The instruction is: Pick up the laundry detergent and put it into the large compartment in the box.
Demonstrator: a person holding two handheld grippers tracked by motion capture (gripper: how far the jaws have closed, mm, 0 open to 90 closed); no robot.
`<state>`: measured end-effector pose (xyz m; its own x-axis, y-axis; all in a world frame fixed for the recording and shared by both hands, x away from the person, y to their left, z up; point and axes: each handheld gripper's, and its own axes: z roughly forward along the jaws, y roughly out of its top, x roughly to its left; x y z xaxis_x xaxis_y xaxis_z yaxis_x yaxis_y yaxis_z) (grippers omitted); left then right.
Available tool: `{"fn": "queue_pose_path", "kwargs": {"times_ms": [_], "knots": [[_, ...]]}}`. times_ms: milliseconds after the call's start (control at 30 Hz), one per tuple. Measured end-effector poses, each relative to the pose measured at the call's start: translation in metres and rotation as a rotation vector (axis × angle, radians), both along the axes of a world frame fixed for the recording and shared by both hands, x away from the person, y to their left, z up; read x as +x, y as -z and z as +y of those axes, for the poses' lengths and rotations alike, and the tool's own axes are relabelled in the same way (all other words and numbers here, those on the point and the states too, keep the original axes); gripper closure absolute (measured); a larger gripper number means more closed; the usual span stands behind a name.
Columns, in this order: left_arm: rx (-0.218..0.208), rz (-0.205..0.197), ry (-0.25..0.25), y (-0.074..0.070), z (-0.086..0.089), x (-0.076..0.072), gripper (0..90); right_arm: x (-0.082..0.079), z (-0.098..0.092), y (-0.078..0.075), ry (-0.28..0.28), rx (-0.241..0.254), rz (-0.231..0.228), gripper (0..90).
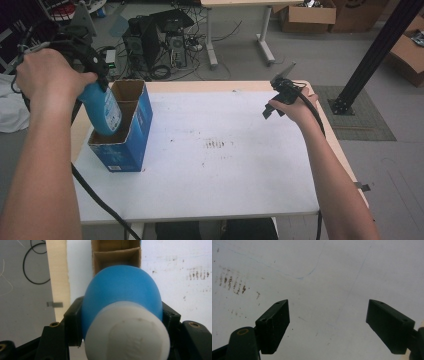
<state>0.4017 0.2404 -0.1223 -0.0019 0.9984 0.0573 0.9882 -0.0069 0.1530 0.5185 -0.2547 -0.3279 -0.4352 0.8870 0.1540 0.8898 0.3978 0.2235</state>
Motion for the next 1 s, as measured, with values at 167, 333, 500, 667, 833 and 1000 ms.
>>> {"fn": "queue_pose_path", "kwargs": {"times_ms": [167, 333, 500, 667, 833, 1000], "knots": [[-0.024, 0.026, 0.004, 0.025, 0.002, 0.006, 38.2, 0.0, 0.0, 0.0, -0.001, -0.004, -0.001, 19.1], [-0.017, 0.053, 0.011, 0.052, 0.0, 0.013, 38.2, 0.0, 0.0, 0.001, 0.006, -0.005, 0.003, 19.0], [-0.035, 0.081, 0.013, 0.076, 0.0, 0.019, 38.2, 0.001, 0.002, 0.001, 0.004, -0.008, 0.006, 19.1], [-0.034, 0.103, 0.005, 0.099, 0.001, 0.022, 38.3, 0.002, 0.0, 0.002, 0.001, -0.012, 0.006, 19.1], [-0.024, 0.122, 0.004, 0.116, 0.003, 0.024, 38.2, 0.003, 0.0, 0.004, -0.001, -0.018, 0.01, 19.0], [-0.019, 0.14, 0.004, 0.131, 0.004, 0.025, 38.2, 0.003, 0.002, 0.005, -0.009, -0.022, 0.007, 19.0]]}}
